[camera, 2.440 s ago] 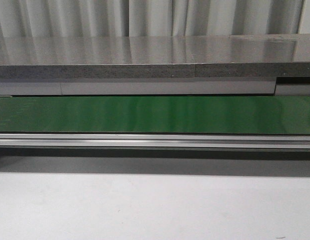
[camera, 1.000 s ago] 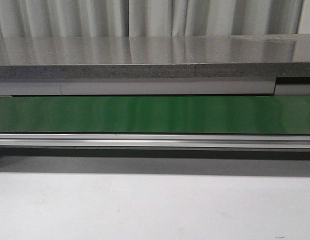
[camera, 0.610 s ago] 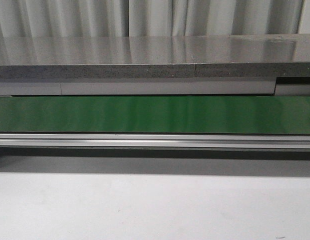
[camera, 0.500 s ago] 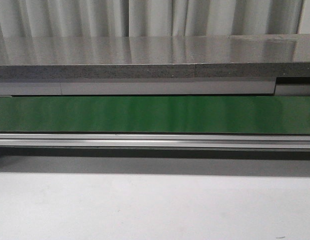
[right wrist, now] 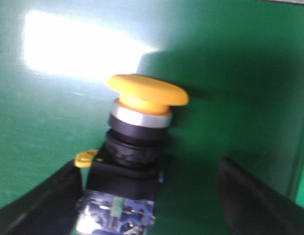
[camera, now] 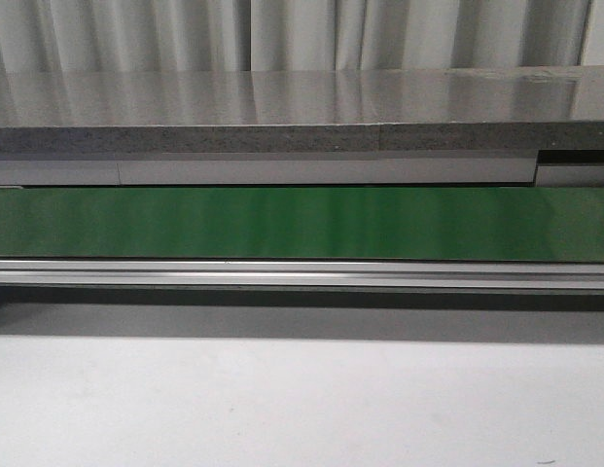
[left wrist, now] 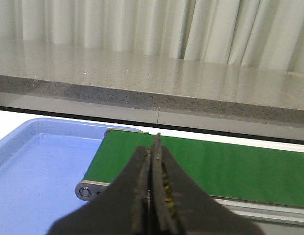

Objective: Move button from right to left
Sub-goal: 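Lift the switch with the right gripper and set it on the conveyor belt, then open the right gripper and withdraw as the belt carries the switch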

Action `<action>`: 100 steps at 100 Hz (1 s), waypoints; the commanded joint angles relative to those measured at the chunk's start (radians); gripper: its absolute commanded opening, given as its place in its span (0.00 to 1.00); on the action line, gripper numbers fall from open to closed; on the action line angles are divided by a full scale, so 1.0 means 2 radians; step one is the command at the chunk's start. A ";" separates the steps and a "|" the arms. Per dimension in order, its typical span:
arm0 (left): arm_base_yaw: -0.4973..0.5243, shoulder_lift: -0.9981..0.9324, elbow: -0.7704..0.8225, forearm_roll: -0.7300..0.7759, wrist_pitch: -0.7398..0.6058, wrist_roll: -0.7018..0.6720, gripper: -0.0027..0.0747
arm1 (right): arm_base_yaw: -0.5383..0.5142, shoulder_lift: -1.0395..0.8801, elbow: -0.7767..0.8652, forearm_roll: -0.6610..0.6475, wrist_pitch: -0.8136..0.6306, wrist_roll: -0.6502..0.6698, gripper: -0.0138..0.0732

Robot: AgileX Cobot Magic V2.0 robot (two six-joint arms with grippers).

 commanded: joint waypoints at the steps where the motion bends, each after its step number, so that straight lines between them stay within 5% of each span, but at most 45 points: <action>1: 0.001 -0.016 0.022 0.000 -0.038 -0.003 0.01 | -0.001 -0.021 -0.012 0.005 -0.011 0.001 0.89; 62: 0.001 -0.016 0.022 0.000 -0.038 -0.003 0.01 | -0.001 -0.142 -0.012 0.018 0.053 0.001 0.85; 69: 0.001 -0.016 0.022 0.000 -0.038 -0.003 0.01 | -0.001 -0.161 -0.012 0.018 0.064 0.001 0.74; 88: 0.001 -0.016 0.022 0.000 -0.038 -0.003 0.01 | -0.001 -0.210 -0.007 0.028 0.085 0.002 0.23; 96: 0.001 -0.016 0.022 0.000 -0.038 -0.003 0.01 | -0.001 -0.232 0.000 0.038 0.084 0.002 0.08; 100: 0.001 -0.016 0.022 0.000 -0.038 -0.003 0.01 | -0.001 -0.244 0.007 0.042 0.082 0.002 0.09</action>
